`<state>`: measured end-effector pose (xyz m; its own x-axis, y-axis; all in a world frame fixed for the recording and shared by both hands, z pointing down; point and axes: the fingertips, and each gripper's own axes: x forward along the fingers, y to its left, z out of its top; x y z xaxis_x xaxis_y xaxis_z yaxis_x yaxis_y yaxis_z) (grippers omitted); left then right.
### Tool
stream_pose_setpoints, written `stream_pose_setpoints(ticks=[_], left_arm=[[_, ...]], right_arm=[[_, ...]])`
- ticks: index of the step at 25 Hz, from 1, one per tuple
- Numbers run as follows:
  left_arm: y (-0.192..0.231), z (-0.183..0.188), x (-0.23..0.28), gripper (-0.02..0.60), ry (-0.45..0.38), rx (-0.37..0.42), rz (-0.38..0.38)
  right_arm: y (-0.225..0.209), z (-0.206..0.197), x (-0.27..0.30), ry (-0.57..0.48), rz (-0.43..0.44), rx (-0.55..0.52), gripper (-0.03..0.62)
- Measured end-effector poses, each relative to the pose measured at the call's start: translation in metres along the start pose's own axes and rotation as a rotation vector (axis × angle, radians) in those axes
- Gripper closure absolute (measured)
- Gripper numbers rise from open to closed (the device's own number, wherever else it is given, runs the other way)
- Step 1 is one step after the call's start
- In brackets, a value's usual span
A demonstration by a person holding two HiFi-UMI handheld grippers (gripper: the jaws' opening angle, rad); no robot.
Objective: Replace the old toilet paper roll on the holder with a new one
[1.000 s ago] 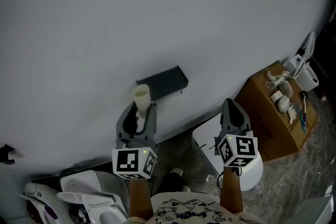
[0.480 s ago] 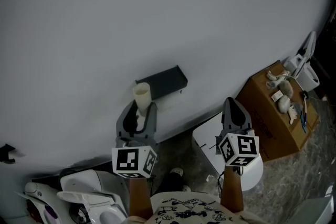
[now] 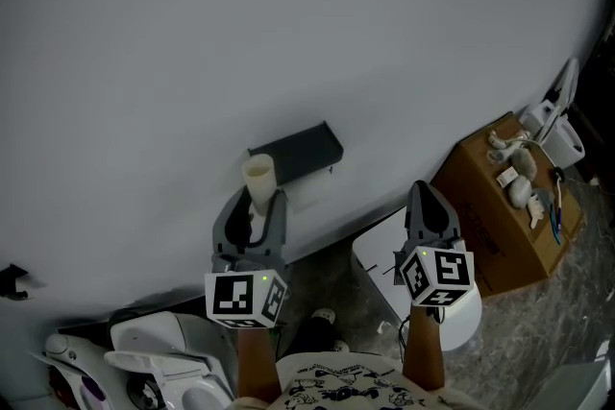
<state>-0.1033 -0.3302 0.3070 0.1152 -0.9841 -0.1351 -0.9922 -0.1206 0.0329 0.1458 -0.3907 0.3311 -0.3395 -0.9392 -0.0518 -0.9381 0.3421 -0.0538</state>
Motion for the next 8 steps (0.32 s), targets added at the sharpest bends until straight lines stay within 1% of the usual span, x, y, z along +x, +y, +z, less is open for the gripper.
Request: stream_pose_setpoints(ticks=[8], left_arm=[[-0.0007, 0.0009, 0.0009, 0.399, -0.003, 0.000, -0.001]], right_arm=[[-0.0001, -0.0020, 0.0006, 0.007, 0.000, -0.002, 0.571]])
